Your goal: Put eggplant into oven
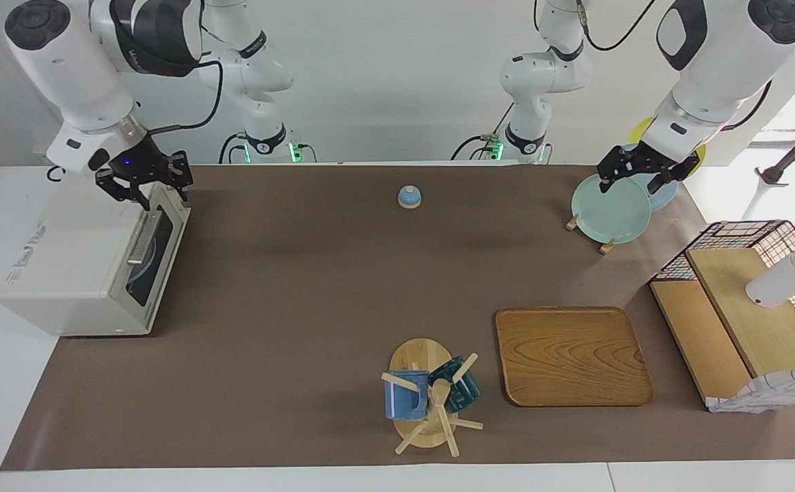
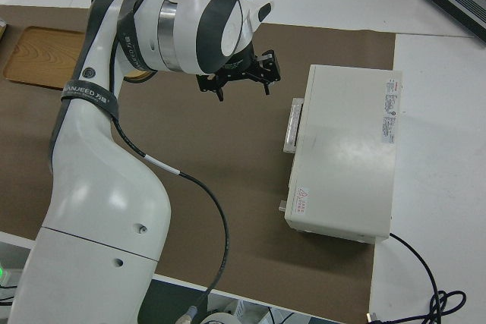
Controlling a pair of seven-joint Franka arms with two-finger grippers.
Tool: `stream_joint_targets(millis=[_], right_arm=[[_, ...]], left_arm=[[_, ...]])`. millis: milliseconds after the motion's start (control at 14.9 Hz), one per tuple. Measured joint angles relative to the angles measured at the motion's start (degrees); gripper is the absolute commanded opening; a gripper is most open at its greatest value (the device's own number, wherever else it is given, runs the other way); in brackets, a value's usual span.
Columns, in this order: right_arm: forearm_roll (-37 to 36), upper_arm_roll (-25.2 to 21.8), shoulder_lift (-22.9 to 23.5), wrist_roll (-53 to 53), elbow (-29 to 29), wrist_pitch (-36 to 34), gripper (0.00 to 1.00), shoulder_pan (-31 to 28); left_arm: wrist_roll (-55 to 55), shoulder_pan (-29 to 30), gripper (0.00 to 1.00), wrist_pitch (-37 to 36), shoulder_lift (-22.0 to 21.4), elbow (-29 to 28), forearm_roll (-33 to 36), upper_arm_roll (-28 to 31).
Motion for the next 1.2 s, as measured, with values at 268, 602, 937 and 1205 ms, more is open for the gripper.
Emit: stream_joint_targets(millis=[268,602,937,1205], right_arm=[[-0.03,-0.33,0.42,0.25,0.06,-0.12,1.00,0.99],[-0.14,-0.44,0.83,2.95,0.31,-0.80,1.00,2.51],[-0.17,-1.07,0.90,3.69,0.70,-0.98,1.00,2.46],[-0.16,-1.10,0.90,3.71,1.02,-0.98,1.00,2.47]], left_arm=[[0.00,0.00,1.00,0.00,0.00,0.00,0.00,0.00],[0.00,0.00,1.00,0.00,0.00,0.00,0.00,0.00],[0.00,0.00,1.00,0.00,0.00,0.00,0.00,0.00],[0.00,0.00,1.00,0.00,0.00,0.00,0.00,0.00]])
